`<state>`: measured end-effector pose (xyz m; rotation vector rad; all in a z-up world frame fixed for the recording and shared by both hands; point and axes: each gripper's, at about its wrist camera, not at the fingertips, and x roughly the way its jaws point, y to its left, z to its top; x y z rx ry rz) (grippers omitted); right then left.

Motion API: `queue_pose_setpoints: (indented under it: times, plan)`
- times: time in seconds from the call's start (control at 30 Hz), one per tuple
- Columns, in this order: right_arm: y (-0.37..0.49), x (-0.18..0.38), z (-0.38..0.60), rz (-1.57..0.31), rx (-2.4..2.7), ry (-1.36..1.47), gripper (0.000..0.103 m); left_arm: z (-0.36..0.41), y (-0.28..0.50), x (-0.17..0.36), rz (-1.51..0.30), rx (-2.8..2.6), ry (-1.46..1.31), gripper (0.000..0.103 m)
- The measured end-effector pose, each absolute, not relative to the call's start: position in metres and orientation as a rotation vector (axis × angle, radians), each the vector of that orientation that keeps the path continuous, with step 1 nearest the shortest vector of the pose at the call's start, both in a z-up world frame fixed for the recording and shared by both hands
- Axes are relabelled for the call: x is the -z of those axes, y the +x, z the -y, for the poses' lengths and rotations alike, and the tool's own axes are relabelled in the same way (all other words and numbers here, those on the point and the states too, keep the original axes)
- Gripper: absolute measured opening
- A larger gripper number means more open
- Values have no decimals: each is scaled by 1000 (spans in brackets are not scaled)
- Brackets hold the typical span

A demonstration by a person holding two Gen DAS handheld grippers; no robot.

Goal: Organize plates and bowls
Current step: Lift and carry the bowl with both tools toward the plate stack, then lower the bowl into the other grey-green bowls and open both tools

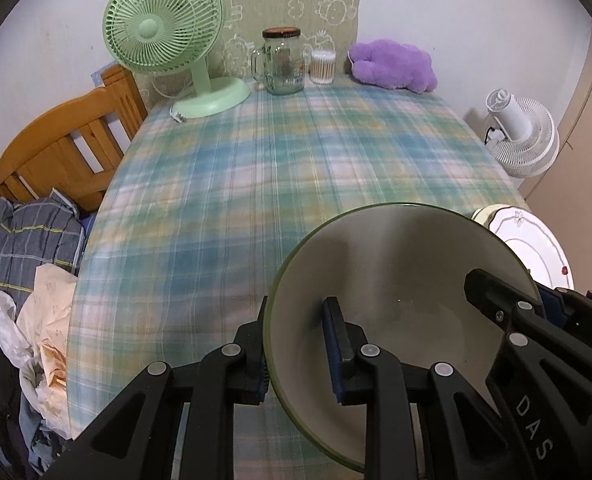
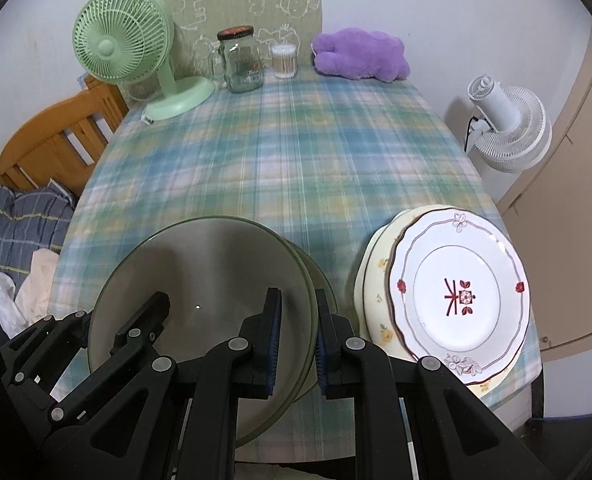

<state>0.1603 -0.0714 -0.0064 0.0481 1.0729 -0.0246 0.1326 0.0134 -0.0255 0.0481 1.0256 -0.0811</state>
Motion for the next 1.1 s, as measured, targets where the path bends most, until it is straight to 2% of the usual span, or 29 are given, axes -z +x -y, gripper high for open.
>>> queue_pose_setpoints:
  times: [0.33, 0.87, 1.1]
  plan:
    - [165, 26, 80, -1123, 46, 48, 18, -1, 137, 43, -1072, 91, 66, 21]
    - [164, 31, 86, -1097, 61, 32, 18, 5, 138, 49, -1075, 86, 61, 24]
    - [160, 29, 88, -1106, 72, 57, 18, 1, 131, 45, -1072, 124, 37, 37]
